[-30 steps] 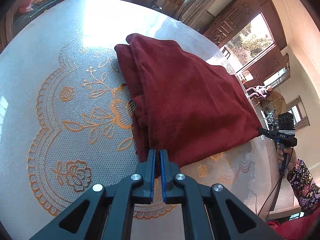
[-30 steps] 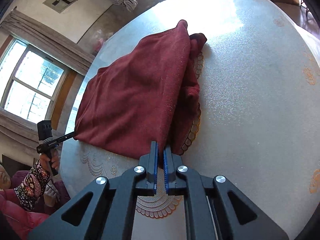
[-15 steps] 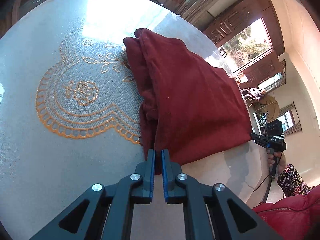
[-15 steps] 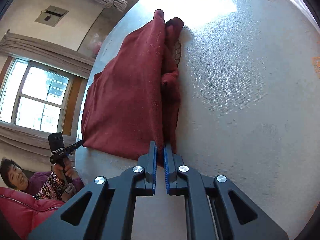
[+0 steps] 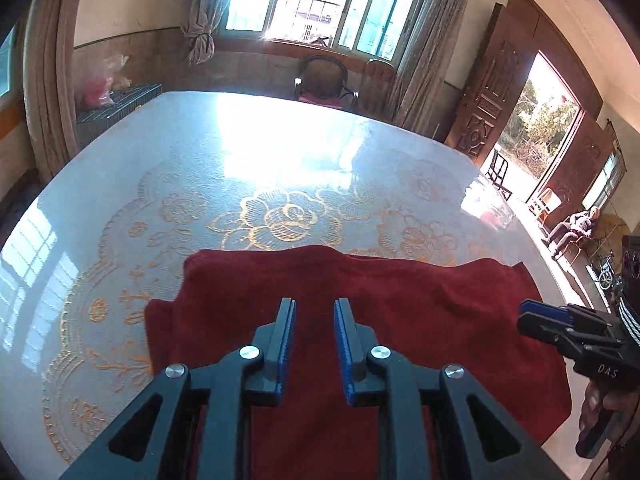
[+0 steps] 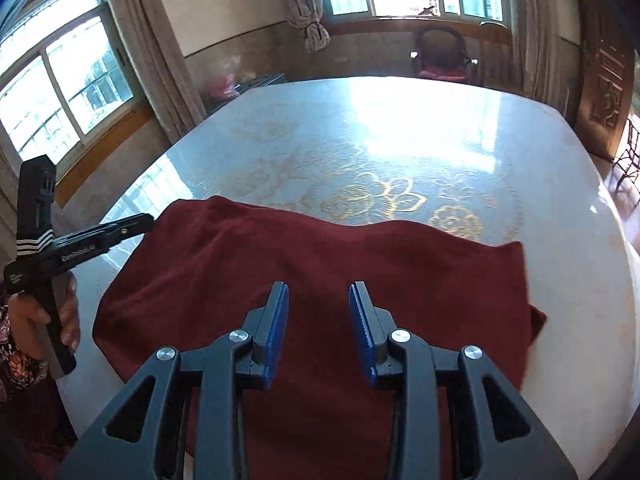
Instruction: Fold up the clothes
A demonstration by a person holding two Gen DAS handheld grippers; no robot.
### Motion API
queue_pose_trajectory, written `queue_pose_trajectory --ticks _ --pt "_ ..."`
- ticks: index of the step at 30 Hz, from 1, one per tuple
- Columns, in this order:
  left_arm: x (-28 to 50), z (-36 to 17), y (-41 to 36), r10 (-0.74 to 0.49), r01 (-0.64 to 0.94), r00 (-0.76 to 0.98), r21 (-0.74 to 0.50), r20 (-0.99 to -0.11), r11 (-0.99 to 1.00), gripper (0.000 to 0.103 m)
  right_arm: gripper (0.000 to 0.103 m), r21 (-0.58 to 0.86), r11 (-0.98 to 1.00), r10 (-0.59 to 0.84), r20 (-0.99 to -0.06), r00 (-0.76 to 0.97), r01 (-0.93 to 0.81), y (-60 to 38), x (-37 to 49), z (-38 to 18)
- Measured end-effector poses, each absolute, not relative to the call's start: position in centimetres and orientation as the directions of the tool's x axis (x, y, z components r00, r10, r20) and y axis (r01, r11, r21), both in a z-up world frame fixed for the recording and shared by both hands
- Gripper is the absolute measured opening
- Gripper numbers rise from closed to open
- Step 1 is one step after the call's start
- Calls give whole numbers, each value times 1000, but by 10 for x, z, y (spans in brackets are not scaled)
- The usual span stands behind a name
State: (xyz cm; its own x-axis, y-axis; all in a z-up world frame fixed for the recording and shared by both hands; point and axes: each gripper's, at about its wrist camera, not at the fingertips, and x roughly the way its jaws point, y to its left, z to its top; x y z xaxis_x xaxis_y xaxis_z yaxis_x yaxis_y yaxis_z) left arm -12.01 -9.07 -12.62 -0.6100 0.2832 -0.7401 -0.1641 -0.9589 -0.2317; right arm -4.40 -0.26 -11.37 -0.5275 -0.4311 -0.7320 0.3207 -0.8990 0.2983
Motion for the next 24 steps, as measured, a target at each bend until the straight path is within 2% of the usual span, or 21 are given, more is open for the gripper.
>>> queue_pose_trajectory --ticks 2,4,6,11,14,17,19,21,24 --pt "-128 -144 -82 245 -161 -575 -186 -781 -969 19 35 431 -843 -537 -719 -442 323 -18 -62 -136" --pt "-122 -154 -89 238 -152 -573 -184 -785 -971 19 35 476 -833 -553 -732 -397 283 -19 -74 -155" --pt "-117 -157 -102 265 -159 -591 -212 -762 -964 19 32 495 -835 -550 -722 -420 242 2 -76 -161" --pt "-112 -163 -118 324 -186 -597 -267 -734 -946 18 34 537 -842 -472 -689 -550 51 95 -67 -164" --pt "-112 -163 -122 337 -186 -594 -283 -730 -941 18 18 542 -839 -407 -680 -610 -46 142 -60 -169" --pt "-111 -164 -125 343 -186 -593 -291 -729 -938 18 13 537 -837 -356 -680 -641 -105 170 -52 -166" --pt "-112 -165 -128 352 -186 -591 -302 -726 -935 18 17 532 -840 -347 -675 -651 -104 169 -53 -155" --pt "-113 -166 -132 360 -186 -589 -311 -724 -932 18 26 541 -841 -392 -651 -650 -34 154 -61 -143" --pt "-115 -168 -138 366 -187 -588 -319 -722 -929 18 32 546 -835 -470 -643 -604 68 122 -82 -142"
